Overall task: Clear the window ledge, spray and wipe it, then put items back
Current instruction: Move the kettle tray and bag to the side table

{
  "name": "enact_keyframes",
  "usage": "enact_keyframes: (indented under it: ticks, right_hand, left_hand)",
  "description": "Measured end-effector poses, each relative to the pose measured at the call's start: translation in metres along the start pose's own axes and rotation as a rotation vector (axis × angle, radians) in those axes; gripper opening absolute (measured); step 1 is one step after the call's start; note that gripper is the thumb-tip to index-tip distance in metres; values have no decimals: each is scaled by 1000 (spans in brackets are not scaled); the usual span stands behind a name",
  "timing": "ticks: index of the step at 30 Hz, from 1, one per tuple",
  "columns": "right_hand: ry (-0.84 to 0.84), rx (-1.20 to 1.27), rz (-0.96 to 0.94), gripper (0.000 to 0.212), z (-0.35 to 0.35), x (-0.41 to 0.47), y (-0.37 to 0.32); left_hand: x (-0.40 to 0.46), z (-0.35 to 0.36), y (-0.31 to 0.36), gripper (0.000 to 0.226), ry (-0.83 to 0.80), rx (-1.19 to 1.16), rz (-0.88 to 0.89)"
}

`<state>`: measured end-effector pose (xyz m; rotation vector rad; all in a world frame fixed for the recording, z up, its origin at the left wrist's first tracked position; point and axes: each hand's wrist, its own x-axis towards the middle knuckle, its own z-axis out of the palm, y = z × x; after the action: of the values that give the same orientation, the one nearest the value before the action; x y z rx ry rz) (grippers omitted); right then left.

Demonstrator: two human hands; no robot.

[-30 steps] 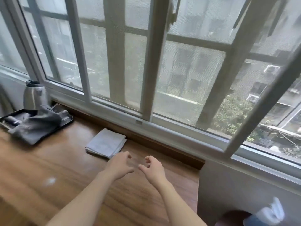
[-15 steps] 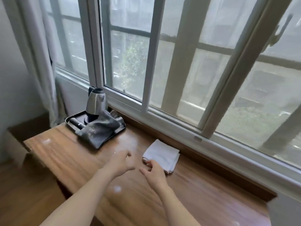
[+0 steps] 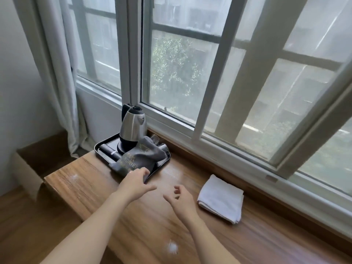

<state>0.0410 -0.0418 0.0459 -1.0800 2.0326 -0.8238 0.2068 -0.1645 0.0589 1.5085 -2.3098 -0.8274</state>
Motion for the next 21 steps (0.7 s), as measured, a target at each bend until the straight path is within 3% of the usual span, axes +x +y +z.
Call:
enact_keyframes:
  ticks: [12,16,21]
  right_hand:
    - [-14,58,5,63,67,123,-52]
    - [-7,64,11,42,73,139,-64]
    - [53,68,78,39,84,164,-74]
  left_hand:
    - [104,-43,-68,64,12,-14,-93]
    - [127,-48,-78,69,-16,-6,-78]
    - [164,-56,-89,76,-38,61,9]
